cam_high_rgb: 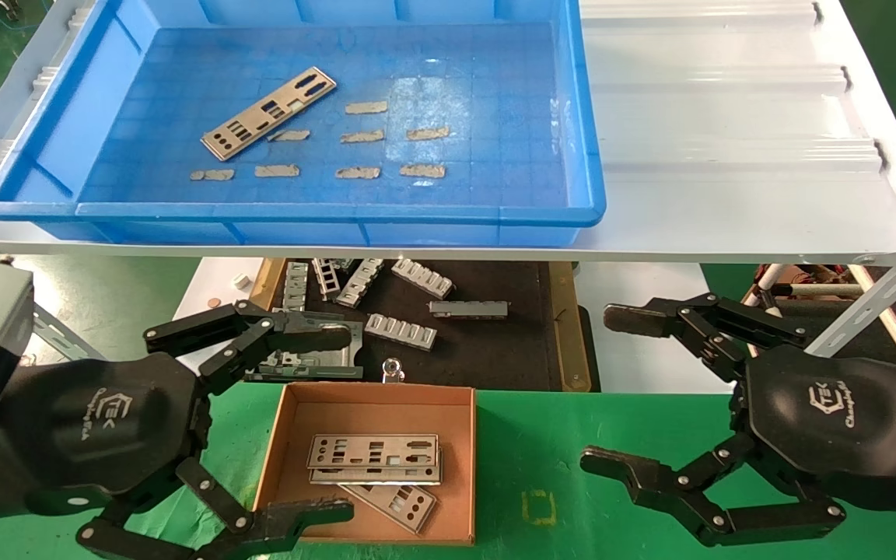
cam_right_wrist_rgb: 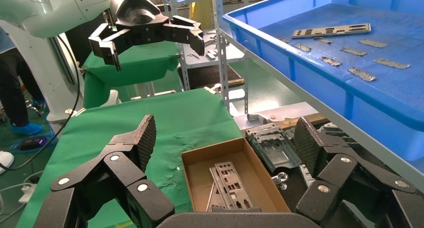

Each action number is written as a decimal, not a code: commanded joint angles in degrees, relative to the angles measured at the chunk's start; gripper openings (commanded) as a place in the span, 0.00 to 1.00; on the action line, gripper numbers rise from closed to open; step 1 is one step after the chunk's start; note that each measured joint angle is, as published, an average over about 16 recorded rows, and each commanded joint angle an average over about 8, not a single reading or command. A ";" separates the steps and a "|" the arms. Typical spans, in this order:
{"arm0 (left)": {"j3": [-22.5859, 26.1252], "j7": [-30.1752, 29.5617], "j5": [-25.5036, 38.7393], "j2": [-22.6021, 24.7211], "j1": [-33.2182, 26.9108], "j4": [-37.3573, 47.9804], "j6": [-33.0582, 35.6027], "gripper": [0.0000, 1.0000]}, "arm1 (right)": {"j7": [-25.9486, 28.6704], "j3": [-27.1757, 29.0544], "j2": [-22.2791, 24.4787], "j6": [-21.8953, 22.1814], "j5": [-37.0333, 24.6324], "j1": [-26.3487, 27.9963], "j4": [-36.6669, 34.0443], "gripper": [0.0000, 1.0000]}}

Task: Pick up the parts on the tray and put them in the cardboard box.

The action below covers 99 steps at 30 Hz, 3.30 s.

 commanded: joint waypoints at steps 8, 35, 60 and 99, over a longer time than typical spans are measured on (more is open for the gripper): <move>0.00 0.00 0.00 0.00 0.00 0.00 0.00 1.00 | 0.00 0.00 0.00 0.00 0.00 0.00 0.00 1.00; 0.00 0.00 0.00 0.00 0.00 0.00 0.00 1.00 | 0.00 0.00 0.00 0.00 0.00 0.00 0.00 1.00; 0.00 0.00 0.00 0.00 0.00 0.01 0.00 1.00 | 0.00 0.00 0.00 0.00 0.00 0.00 0.00 1.00; 0.00 0.00 0.00 0.00 0.00 0.00 0.00 1.00 | 0.00 0.00 0.00 0.00 0.00 0.00 0.00 1.00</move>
